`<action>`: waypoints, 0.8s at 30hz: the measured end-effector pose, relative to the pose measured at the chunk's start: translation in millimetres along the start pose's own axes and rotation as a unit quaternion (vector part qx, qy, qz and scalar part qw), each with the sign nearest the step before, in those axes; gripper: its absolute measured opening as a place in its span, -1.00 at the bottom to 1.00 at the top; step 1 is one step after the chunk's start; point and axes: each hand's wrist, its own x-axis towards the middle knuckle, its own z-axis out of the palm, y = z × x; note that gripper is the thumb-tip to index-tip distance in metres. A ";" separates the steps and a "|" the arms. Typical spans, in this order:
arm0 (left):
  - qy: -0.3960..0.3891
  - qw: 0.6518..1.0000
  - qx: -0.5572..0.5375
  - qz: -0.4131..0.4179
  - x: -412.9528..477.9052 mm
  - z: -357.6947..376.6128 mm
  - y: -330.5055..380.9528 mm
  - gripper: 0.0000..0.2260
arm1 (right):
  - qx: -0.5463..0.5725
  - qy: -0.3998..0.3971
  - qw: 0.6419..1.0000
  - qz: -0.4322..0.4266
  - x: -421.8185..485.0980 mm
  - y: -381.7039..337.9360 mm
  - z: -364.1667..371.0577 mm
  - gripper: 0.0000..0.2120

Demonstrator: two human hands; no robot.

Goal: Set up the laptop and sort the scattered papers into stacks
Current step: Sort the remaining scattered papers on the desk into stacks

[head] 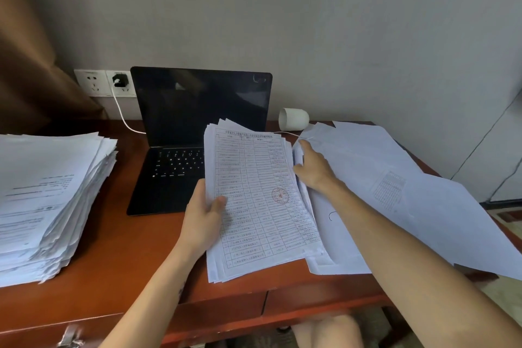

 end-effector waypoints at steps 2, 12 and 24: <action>0.014 1.000 0.002 0.001 -0.5 0.6 -0.1 -0.68 | 0.027 0.009 1.000 -0.002 -2.4 2.7 -6.9 -0.27; 0.024 1.000 0.010 0.001 1.2 7.2 6.7 -0.70 | 0.144 0.006 0.986 -0.078 -24.4 2.3 -37.9 -0.69; 0.001 1.000 -0.008 -0.027 3.3 10.2 9.1 -0.76 | 0.305 -0.070 0.946 -0.082 -34.7 -74.0 30.4 -0.54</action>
